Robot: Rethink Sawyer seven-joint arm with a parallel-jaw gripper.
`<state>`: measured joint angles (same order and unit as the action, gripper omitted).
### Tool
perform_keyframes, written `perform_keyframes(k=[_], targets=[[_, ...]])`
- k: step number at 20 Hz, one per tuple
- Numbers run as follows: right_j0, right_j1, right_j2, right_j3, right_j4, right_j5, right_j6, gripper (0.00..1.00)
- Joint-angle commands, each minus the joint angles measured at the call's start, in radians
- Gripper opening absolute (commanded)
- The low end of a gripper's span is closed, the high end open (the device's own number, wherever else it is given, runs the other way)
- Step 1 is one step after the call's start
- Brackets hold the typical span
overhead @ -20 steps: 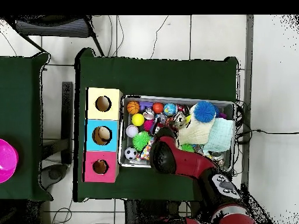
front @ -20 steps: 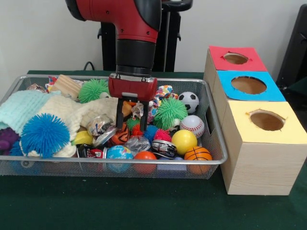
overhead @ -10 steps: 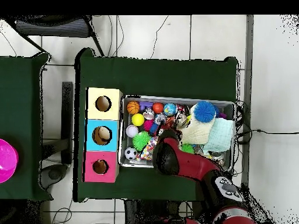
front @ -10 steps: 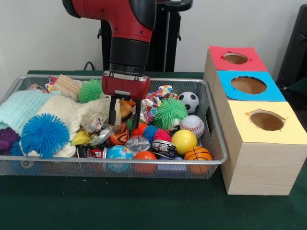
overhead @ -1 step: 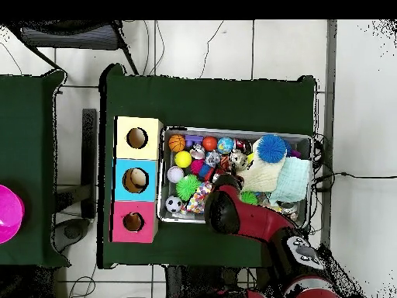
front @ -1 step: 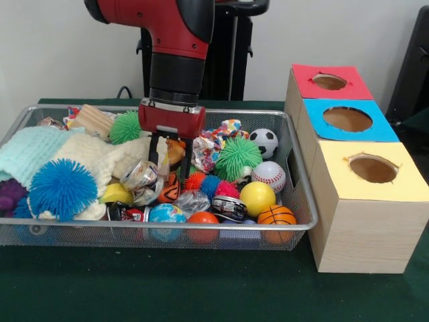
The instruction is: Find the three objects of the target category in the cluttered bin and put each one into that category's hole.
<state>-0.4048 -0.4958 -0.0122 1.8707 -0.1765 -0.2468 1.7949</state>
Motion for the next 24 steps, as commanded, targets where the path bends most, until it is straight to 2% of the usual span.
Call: perform_keyframes(k=[1,10,15,20,24], targets=[[-0.022,0.049,0.057,-0.040,0.012,0.073,0.139,1.00],[-0.071,0.068,0.151,-0.007,-0.004,0.076,0.159,1.00],[-0.082,0.095,0.173,-0.021,-0.005,0.039,0.167,1.00],[-0.126,0.115,0.236,-0.020,-0.020,-0.022,0.199,1.00],[-0.130,0.129,0.244,-0.019,-0.023,-0.080,0.214,1.00]])
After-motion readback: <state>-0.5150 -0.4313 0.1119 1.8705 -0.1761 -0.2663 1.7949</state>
